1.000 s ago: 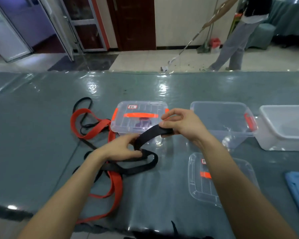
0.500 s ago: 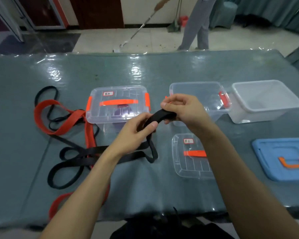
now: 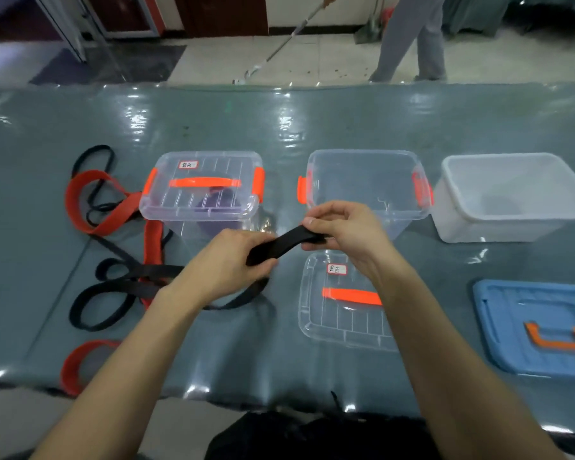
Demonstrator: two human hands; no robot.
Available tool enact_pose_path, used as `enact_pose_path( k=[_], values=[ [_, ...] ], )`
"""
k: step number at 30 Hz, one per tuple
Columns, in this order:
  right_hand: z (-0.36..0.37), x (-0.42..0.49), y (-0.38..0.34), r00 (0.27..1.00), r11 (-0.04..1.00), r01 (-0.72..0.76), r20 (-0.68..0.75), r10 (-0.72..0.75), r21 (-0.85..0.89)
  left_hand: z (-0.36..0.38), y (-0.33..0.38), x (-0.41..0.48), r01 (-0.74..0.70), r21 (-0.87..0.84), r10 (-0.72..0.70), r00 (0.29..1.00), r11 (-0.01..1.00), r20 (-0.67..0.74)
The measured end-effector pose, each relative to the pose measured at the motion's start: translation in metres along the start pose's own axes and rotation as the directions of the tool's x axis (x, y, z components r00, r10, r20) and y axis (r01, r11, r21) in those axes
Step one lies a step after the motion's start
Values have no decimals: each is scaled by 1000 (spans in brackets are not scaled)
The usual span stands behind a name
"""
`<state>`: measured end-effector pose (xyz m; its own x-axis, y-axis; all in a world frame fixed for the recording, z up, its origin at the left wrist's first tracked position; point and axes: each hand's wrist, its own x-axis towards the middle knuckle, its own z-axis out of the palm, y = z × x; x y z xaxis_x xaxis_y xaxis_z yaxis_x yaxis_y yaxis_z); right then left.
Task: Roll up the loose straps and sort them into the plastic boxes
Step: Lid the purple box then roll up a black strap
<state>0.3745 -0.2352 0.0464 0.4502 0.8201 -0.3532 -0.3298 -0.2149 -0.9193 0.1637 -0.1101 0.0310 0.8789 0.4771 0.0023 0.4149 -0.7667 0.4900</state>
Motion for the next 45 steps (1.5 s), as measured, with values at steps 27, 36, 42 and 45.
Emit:
enact_pose_path(
  k=[27, 36, 42, 45],
  values=[
    [23, 3, 33, 870, 661, 434, 474, -132, -612, -61, 9, 4, 85, -148, -59, 983, 985, 172],
    [15, 10, 20, 910, 855, 290, 402, -106, -431, -67, -16, 10, 15, -364, 17, 996, 931, 86],
    [14, 20, 12, 910, 877, 374, 302, -284, -301, -56, -32, 30, -19, -497, 15, 1000, 868, -13],
    [14, 28, 12, 896, 903, 406, 253, -364, -139, -35, -33, 33, -23, -652, -46, 995, 758, -88]
  ],
)
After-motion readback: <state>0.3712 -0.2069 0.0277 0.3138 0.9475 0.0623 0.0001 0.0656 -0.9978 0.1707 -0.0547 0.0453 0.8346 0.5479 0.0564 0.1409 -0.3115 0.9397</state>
